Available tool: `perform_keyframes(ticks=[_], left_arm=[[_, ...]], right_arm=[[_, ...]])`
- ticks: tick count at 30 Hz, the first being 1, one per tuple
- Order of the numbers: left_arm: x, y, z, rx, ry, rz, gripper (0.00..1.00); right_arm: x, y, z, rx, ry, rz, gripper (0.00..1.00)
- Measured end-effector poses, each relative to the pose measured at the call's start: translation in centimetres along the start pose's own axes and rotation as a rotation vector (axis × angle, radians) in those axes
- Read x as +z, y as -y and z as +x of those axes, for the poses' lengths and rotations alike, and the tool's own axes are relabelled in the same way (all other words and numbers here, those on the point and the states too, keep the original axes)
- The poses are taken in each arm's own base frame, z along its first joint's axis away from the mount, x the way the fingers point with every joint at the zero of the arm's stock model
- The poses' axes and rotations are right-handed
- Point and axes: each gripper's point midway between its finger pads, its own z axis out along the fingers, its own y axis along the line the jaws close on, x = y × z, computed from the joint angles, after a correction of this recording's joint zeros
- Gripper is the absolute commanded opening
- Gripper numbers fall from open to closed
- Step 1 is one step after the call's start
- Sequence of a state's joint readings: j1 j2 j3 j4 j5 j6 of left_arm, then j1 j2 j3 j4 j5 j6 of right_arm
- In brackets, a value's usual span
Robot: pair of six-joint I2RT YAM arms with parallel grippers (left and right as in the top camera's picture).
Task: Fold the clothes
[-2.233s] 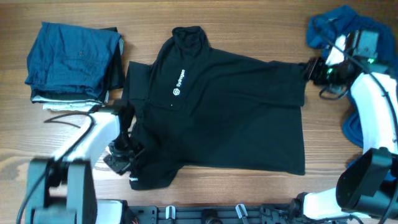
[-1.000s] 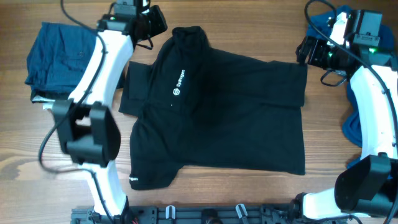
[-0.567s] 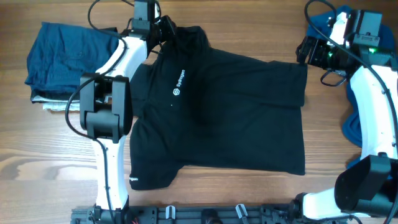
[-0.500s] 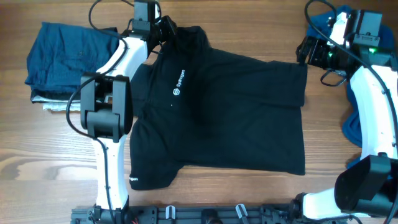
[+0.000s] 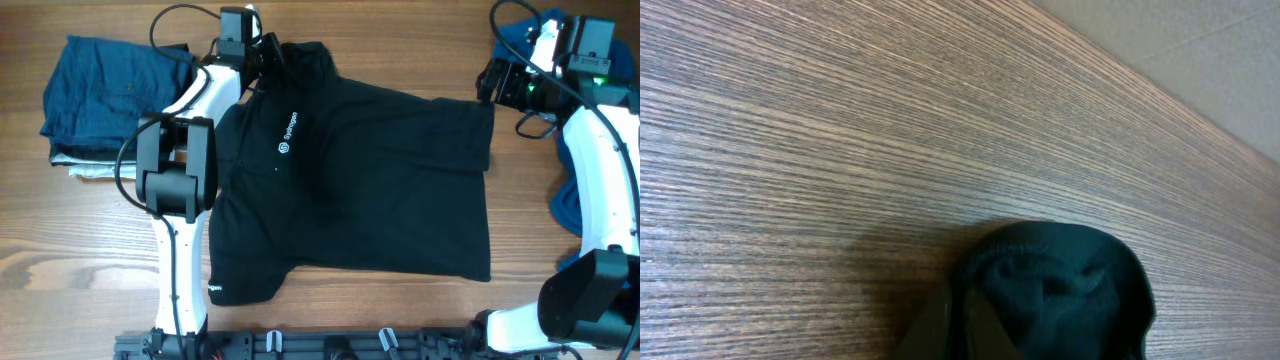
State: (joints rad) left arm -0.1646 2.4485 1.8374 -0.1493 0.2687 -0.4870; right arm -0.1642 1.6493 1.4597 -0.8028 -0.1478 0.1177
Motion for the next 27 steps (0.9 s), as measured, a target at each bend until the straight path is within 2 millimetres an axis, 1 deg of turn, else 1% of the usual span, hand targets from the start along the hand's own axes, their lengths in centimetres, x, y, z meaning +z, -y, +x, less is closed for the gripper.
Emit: perform_keyframes(ticks=[6, 9, 11, 13, 14, 15, 16, 17, 18, 21, 23, 24, 26, 27], left_arm=[[-0.1, 0.7, 0.2, 0.031, -0.006, 0.015, 0.04], [-0.3, 2.6, 0.7, 0.109, -0.009, 0.034, 0.04], [-0.3, 3.8, 1.6, 0.159, -0.021, 0.021, 0.04], [0.1, 5.4, 3.5, 0.236, -0.038, -0.009, 0.12], [0.3, 6.0, 4.4, 0.273, -0.045, -0.032, 0.19], [0.4, 6.3, 5.0, 0.300, -0.049, -0.050, 0.22], [0.5, 6.9, 5.9, 0.342, -0.051, -0.073, 0.23], [0.6, 7.2, 6.2, 0.363, -0.047, -0.088, 0.27], [0.6, 7.3, 6.3, 0.375, -0.041, -0.102, 0.29], [0.6, 6.9, 5.8, 0.393, -0.015, -0.139, 0.36], [0.4, 6.6, 5.4, 0.396, -0.006, -0.151, 0.38], [0.0, 6.6, 4.6, 0.396, 0.012, -0.160, 0.38], [-1.1, 7.4, 3.4, 0.395, 0.044, -0.151, 0.37], [-1.9, 8.3, 2.4, 0.395, 0.071, -0.138, 0.37]], right_arm=[[0.0, 0.0, 0.0, 0.000, 0.000, 0.000, 1.00], [0.0, 0.0, 0.0, 0.000, 0.000, 0.000, 1.00], [0.0, 0.0, 0.0, 0.000, 0.000, 0.000, 1.00], [0.0, 0.0, 0.0, 0.000, 0.000, 0.000, 0.99], [0.0, 0.0, 0.0, 0.000, 0.000, 0.000, 0.99], [0.0, 0.0, 0.0, 0.000, 0.000, 0.000, 0.99], [0.0, 0.0, 0.0, 0.000, 0.000, 0.000, 0.99], [0.0, 0.0, 0.0, 0.000, 0.000, 0.000, 1.00], [0.0, 0.0, 0.0, 0.000, 0.000, 0.000, 0.99], [0.0, 0.0, 0.0, 0.000, 0.000, 0.000, 0.99], [0.0, 0.0, 0.0, 0.000, 0.000, 0.000, 0.99], [0.0, 0.0, 0.0, 0.000, 0.000, 0.000, 1.00], [0.0, 0.0, 0.0, 0.000, 0.000, 0.000, 0.99], [0.0, 0.0, 0.0, 0.000, 0.000, 0.000, 0.99]])
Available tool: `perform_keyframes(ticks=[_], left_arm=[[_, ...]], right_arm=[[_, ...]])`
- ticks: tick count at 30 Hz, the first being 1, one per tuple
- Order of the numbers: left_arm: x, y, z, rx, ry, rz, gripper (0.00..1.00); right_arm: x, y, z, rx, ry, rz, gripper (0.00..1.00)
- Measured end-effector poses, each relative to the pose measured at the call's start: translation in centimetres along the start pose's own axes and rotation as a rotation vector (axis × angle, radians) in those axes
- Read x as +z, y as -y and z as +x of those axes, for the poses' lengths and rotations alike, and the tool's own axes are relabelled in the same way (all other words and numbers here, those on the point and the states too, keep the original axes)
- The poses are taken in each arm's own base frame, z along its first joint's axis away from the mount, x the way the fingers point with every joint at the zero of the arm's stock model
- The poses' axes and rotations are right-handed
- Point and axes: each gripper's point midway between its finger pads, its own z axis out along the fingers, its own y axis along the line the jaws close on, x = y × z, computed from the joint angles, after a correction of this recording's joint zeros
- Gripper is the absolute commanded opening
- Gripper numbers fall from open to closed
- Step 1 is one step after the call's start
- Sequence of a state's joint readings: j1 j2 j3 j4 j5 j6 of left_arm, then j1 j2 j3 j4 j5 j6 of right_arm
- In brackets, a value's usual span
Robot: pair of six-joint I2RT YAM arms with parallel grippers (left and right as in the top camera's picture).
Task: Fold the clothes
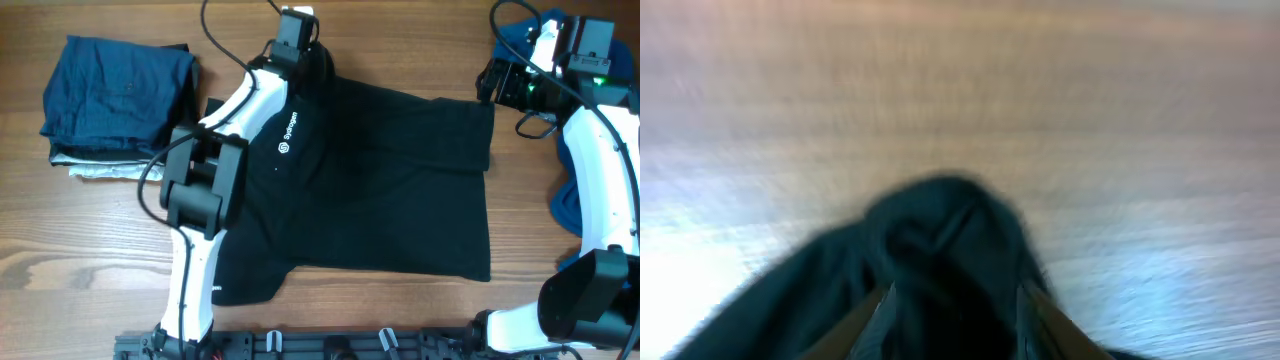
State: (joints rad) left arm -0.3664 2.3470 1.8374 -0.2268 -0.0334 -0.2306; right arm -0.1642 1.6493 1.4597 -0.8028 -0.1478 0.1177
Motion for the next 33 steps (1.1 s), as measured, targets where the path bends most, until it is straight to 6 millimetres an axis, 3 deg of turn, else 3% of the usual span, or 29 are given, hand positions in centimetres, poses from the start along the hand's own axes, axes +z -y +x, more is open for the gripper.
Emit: perform_keyframes(ticks=[3, 6, 14, 20, 23, 27, 31, 33], left_arm=[[-2.8, 1.0, -3.6, -0.008, 0.084, 0.026, 0.38], [-3.8, 1.3, -4.7, -0.011, 0.108, 0.034, 0.37], [-3.2, 0.4, -2.2, -0.149, 0.015, 0.004, 0.36], [-0.6, -0.4, 1.4, -0.293, -0.076, -0.015, 0.41], [-0.2, -0.9, 1.9, -0.343, -0.088, -0.022, 0.42], [-0.2, -1.2, 1.7, -0.372, -0.083, -0.023, 0.32], [-0.4, -1.7, 1.7, -0.367, -0.092, -0.032, 0.32], [-1.9, -2.9, 2.8, -0.375, -0.165, -0.077, 0.24]], right_arm=[[0.0, 0.0, 0.0, 0.000, 0.000, 0.000, 1.00], [0.0, 0.0, 0.0, 0.000, 0.000, 0.000, 0.99], [0.0, 0.0, 0.0, 0.000, 0.000, 0.000, 1.00], [0.0, 0.0, 0.0, 0.000, 0.000, 0.000, 0.99], [0.0, 0.0, 0.0, 0.000, 0.000, 0.000, 0.99], [0.0, 0.0, 0.0, 0.000, 0.000, 0.000, 0.99], [0.0, 0.0, 0.0, 0.000, -0.001, 0.000, 1.00], [0.0, 0.0, 0.0, 0.000, -0.001, 0.000, 0.99]])
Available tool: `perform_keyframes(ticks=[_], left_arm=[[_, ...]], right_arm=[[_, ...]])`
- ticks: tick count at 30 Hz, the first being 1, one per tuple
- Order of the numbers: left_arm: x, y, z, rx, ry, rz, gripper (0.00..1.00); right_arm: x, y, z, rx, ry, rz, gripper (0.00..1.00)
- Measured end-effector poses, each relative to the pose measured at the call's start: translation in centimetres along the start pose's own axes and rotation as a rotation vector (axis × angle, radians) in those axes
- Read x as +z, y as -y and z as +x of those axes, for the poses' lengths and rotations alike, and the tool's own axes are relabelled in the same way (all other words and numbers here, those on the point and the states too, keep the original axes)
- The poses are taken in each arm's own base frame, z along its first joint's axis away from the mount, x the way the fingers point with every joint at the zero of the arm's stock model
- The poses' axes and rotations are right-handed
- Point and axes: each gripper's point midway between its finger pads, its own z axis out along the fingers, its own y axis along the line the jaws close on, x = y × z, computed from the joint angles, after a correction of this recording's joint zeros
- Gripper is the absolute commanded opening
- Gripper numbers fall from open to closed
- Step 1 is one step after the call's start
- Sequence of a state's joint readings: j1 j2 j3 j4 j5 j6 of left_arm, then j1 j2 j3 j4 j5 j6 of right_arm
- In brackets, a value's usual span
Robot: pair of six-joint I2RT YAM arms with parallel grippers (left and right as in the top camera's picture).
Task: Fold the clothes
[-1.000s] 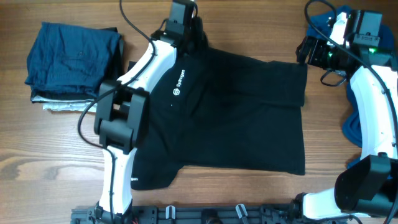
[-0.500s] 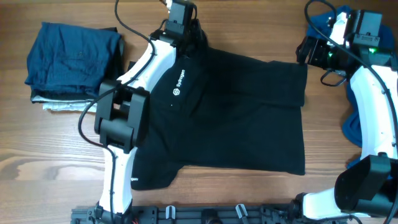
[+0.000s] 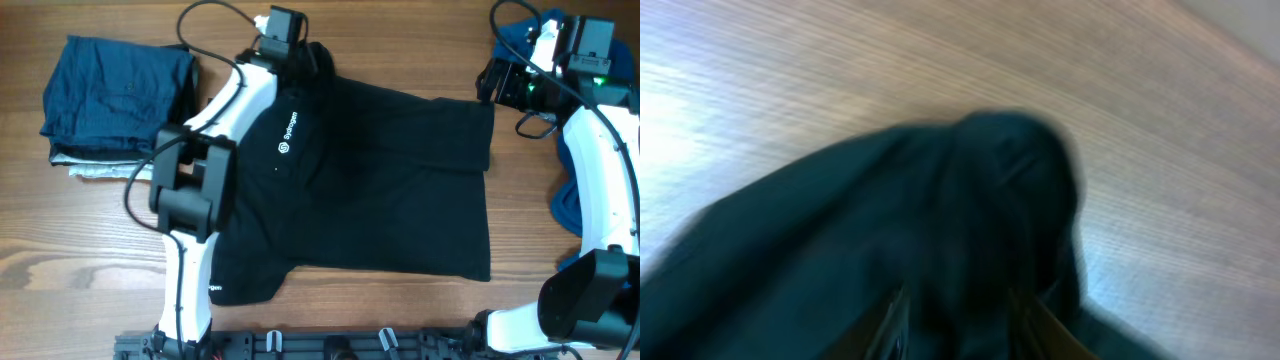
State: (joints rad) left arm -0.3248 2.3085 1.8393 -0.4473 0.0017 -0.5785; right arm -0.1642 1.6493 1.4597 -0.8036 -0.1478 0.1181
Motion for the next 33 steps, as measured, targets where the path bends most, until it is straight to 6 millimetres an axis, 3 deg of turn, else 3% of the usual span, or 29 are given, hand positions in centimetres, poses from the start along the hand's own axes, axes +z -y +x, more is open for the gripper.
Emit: perform_keyframes(ticks=[2, 4, 7, 9, 13, 16, 28, 33], left_arm=[[-3.9, -1.2, -1.4, -0.020, -0.013, -0.034, 0.04], [-8.8, -1.9, -3.2, -0.032, 0.001, -0.047, 0.04], [-13.8, -2.8, -3.9, -0.019, -0.003, -0.070, 0.04], [-15.2, -3.1, -3.4, 0.018, -0.031, -0.089, 0.04], [-12.7, -6.2, 0.4, 0.076, -0.187, -0.216, 0.04], [-11.3, -7.8, 2.1, 0.090, -0.253, -0.278, 0.04], [-7.0, -12.3, 5.8, 0.116, -0.377, -0.449, 0.04], [-5.6, -13.3, 6.2, 0.122, -0.381, -0.485, 0.04]], right_arm=[[0.0, 0.0, 0.0, 0.000, 0.000, 0.000, 1.00], [0.0, 0.0, 0.0, 0.000, 0.000, 0.000, 0.99], [0.0, 0.0, 0.0, 0.000, 0.001, 0.000, 1.00], [0.0, 0.0, 0.0, 0.000, 0.000, 0.000, 0.99], [0.0, 0.0, 0.0, 0.000, 0.001, 0.000, 1.00], [0.0, 0.0, 0.0, 0.000, 0.001, 0.000, 0.99], [0.0, 0.0, 0.0, 0.000, 0.001, 0.000, 1.00], [0.0, 0.0, 0.0, 0.000, 0.001, 0.000, 1.00]])
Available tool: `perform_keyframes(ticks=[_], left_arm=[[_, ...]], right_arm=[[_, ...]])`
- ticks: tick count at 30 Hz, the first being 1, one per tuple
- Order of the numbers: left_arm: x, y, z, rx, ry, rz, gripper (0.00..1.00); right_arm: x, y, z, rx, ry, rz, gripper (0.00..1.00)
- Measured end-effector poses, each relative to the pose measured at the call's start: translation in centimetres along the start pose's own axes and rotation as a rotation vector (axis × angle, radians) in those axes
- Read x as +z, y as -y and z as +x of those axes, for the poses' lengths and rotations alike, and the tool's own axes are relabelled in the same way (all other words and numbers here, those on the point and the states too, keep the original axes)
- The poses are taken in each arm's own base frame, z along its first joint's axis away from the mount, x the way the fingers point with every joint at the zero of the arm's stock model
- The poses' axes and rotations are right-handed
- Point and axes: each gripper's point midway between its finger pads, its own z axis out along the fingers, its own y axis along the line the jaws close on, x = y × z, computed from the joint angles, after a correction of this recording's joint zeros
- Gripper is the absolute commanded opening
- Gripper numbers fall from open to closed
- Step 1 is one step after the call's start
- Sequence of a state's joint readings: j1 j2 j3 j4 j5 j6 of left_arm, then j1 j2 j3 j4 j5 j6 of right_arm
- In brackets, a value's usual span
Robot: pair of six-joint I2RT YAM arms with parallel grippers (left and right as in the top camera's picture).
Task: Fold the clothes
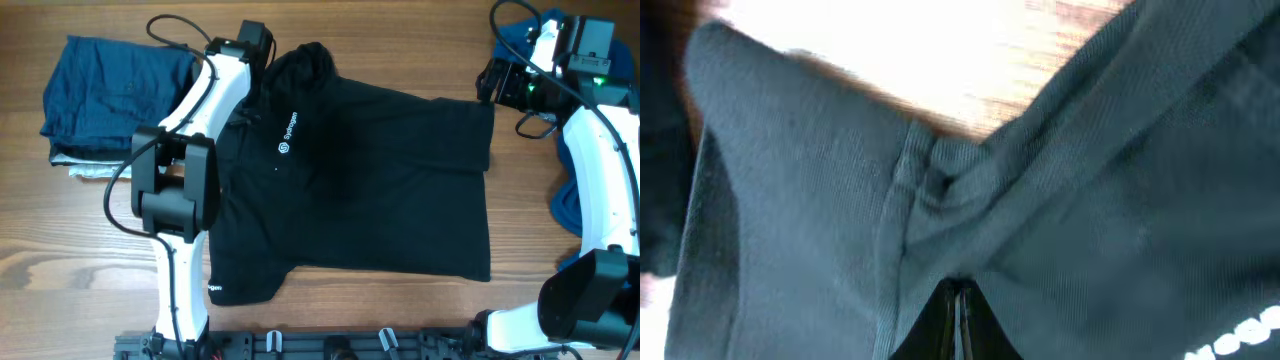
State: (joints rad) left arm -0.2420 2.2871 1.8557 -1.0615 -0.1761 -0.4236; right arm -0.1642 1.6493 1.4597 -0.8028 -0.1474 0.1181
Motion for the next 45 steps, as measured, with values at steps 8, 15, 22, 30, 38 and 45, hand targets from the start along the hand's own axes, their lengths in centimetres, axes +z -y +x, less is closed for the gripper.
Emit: perform_keyframes(ticks=[8, 15, 22, 30, 38, 45], left_arm=[[2.1, 1.2, -2.8, -0.018, 0.106, 0.011, 0.04], [1.7, 2.7, -6.4, -0.023, 0.256, 0.068, 0.04], [0.0, 2.9, -7.6, -0.004, 0.283, 0.071, 0.04], [-10.0, 6.7, -10.2, 0.040, 0.343, 0.332, 0.04], [-10.9, 11.1, -8.2, 0.194, 0.284, 0.521, 0.04], [-3.0, 12.7, -7.4, 0.264, 0.209, 0.467, 0.04]], right_arm=[[0.0, 0.0, -0.1, -0.001, 0.002, 0.000, 1.00], [0.0, 0.0, 0.0, 0.000, 0.000, 0.000, 0.99], [0.0, 0.0, 0.0, 0.000, 0.000, 0.000, 0.99], [0.0, 0.0, -0.5, -0.004, 0.022, 0.001, 1.00], [0.0, -0.7, 0.2, 0.017, -0.010, -0.043, 0.84], [6.0, -0.3, 4.6, 0.005, -0.232, -0.061, 0.70]])
